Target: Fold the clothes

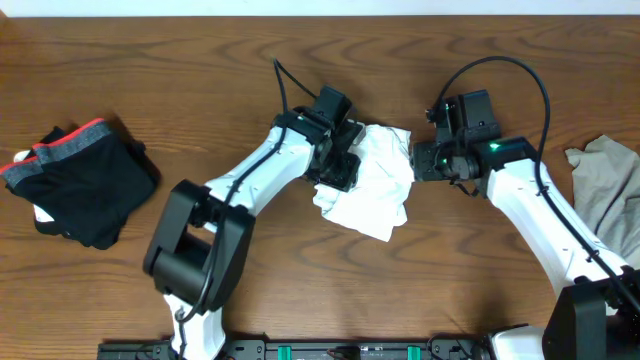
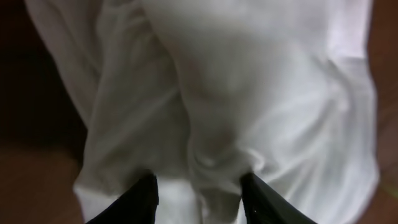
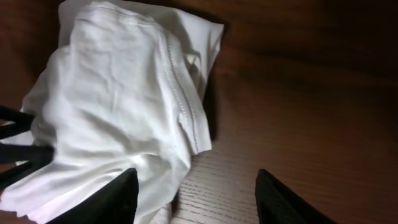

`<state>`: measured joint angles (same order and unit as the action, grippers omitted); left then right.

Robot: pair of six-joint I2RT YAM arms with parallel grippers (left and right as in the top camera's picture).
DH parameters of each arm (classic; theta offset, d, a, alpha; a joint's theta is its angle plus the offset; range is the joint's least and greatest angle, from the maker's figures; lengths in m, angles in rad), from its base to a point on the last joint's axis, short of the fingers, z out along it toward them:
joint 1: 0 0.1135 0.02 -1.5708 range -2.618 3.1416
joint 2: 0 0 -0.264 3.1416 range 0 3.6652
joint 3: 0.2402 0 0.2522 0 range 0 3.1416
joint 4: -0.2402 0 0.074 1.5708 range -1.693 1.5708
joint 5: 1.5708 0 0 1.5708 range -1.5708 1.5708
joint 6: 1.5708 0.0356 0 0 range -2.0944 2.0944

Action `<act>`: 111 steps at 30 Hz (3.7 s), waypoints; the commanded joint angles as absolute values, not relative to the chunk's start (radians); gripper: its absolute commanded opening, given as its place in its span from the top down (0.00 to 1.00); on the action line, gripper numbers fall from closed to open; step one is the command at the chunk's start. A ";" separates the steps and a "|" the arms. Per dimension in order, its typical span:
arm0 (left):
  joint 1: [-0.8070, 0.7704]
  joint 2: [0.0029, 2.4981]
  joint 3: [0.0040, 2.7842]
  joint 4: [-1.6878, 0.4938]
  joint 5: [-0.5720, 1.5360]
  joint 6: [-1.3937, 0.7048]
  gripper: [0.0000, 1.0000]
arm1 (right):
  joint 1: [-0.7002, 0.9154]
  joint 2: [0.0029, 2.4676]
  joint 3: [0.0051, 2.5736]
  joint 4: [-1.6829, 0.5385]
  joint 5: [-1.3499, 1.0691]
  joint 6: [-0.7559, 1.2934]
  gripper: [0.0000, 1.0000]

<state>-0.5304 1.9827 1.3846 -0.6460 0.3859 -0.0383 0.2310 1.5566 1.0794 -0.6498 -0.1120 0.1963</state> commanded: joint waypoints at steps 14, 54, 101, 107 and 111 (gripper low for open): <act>-0.502 1.989 1.383 -0.634 0.239 -0.343 0.94 | 0.223 1.556 1.084 -0.650 -0.109 0.224 0.44; -0.390 1.935 1.335 -0.580 0.381 -0.056 0.33 | 0.223 1.557 1.083 -0.689 -0.075 0.220 0.42; 0.425 1.551 1.404 -0.636 0.263 0.028 0.94 | 0.223 1.557 1.083 -0.734 -0.075 0.220 0.42; 0.576 1.563 1.404 -0.522 0.332 -0.031 0.94 | 0.223 1.557 1.083 -0.737 -0.075 0.220 0.42; 0.635 1.592 1.399 -0.556 0.332 -0.060 0.94 | 0.223 1.557 1.083 -0.736 -0.075 0.220 0.42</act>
<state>0.6064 1.5745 1.3651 -0.5476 0.2966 -0.0200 0.2283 1.5566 1.0794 -0.7364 -0.0814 0.2092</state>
